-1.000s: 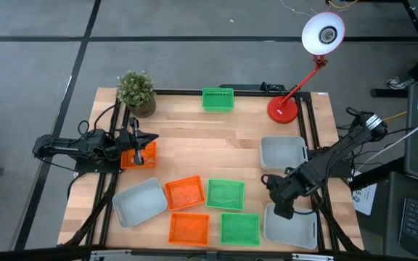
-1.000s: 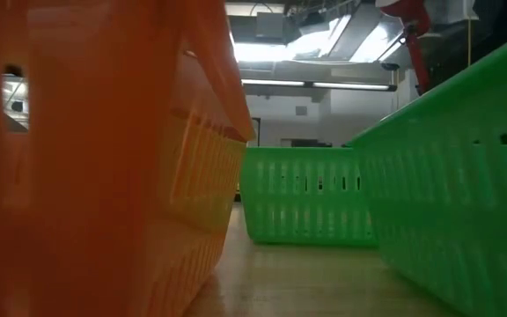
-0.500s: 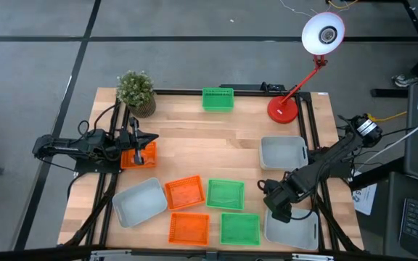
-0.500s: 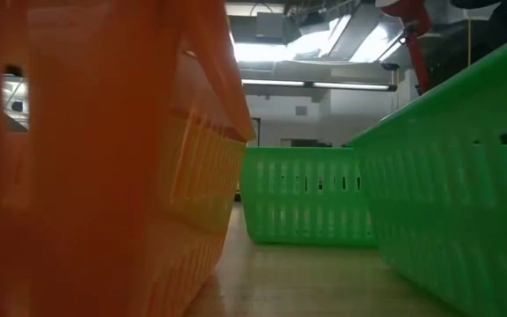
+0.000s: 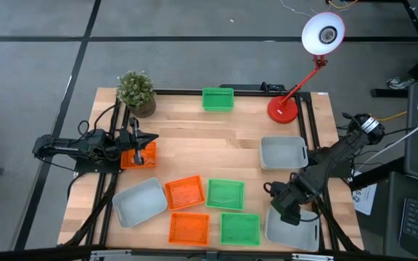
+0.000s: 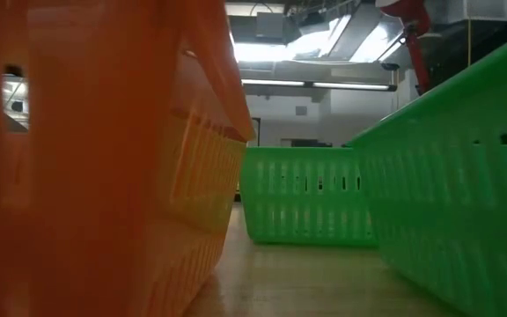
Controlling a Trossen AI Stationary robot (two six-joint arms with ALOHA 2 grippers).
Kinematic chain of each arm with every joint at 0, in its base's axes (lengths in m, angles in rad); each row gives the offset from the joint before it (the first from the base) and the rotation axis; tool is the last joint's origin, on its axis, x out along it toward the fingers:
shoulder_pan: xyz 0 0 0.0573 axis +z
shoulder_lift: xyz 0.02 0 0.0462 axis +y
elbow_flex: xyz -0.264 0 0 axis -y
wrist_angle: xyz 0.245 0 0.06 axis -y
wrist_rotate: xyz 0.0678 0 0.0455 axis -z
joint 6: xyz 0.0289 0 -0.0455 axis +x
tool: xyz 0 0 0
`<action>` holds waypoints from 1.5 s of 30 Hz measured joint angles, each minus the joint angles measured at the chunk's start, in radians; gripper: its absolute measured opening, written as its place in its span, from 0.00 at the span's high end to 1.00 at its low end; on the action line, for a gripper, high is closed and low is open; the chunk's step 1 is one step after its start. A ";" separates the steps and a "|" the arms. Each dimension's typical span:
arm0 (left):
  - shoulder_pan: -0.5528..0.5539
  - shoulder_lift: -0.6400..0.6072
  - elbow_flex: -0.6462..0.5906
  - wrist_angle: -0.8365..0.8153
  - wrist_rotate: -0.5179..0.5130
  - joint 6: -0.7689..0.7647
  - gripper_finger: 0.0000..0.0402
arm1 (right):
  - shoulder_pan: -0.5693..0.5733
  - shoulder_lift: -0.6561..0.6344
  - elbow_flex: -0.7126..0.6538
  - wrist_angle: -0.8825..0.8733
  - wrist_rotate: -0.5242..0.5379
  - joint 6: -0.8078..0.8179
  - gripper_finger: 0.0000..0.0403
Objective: Stack baskets by color
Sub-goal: Stack the bottom right gray bin onto the top right gray bin
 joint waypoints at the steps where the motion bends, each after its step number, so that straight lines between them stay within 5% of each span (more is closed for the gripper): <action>1: 0.000 0.000 0.000 0.000 0.000 0.000 1.00 | 0.015 0.000 -0.003 0.008 0.002 0.006 0.61; 14: 0.000 0.000 0.000 -0.002 -0.008 0.002 1.00 | 0.131 0.000 -0.006 0.020 0.173 0.107 0.61; 45: 0.000 0.000 0.000 -0.006 -0.008 0.003 1.00 | 0.134 0.293 -0.006 0.037 0.129 0.101 0.65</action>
